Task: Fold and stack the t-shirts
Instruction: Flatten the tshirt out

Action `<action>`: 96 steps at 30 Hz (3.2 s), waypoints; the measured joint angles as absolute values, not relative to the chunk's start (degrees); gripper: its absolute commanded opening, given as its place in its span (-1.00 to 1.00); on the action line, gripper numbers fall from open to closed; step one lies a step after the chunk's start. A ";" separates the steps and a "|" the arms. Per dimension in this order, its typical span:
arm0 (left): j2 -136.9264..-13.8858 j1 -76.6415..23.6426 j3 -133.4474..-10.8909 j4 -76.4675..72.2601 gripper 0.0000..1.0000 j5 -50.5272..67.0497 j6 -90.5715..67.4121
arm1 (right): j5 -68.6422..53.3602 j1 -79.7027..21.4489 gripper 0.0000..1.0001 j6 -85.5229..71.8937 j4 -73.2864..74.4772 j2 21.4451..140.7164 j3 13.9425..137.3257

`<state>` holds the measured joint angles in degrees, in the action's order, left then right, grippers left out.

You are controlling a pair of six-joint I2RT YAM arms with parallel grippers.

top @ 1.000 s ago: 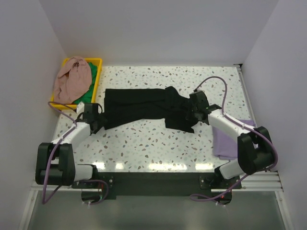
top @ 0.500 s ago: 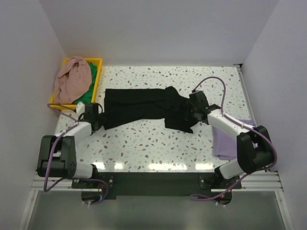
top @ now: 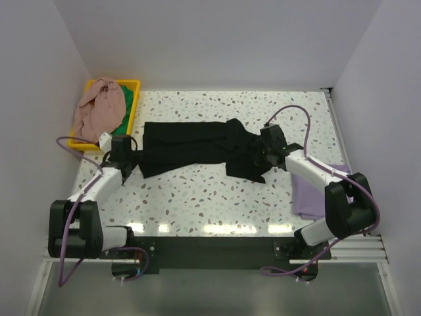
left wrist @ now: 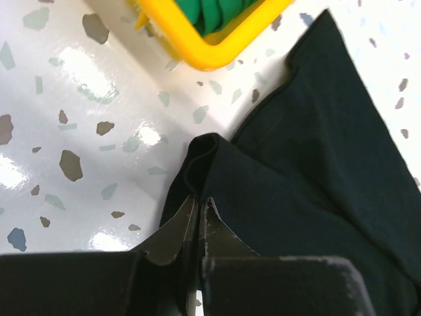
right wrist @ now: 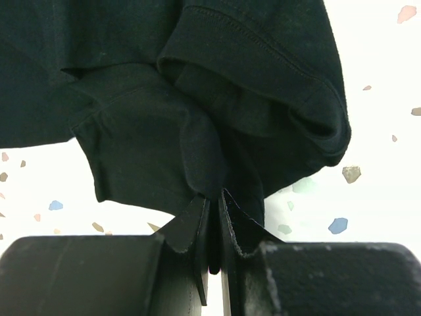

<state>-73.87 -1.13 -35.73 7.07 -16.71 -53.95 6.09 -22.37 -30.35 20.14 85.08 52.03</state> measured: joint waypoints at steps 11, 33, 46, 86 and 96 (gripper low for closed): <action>-65.08 -1.13 -37.30 12.62 -1.00 -12.78 -51.29 | 6.90 -21.67 -0.78 -30.35 22.57 79.42 52.03; -43.11 -1.10 -65.28 24.36 -1.00 -4.78 -43.68 | 15.68 -21.41 -0.96 -29.17 45.43 53.95 79.02; -51.88 -1.08 -76.51 19.70 -1.00 -2.11 -44.01 | 19.00 -21.34 -1.00 -25.56 47.22 59.53 93.08; -79.94 5.76 -56.86 -11.60 -1.00 12.86 -50.04 | 2.20 -9.10 -0.56 -29.93 12.91 76.29 64.82; -73.10 5.76 -27.49 -9.61 -0.06 12.32 -52.71 | -0.84 -9.10 0.47 -31.42 20.34 75.09 46.00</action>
<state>-73.10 5.76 -27.49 -9.61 12.32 -52.71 -0.84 -9.10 -31.42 20.34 75.09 46.00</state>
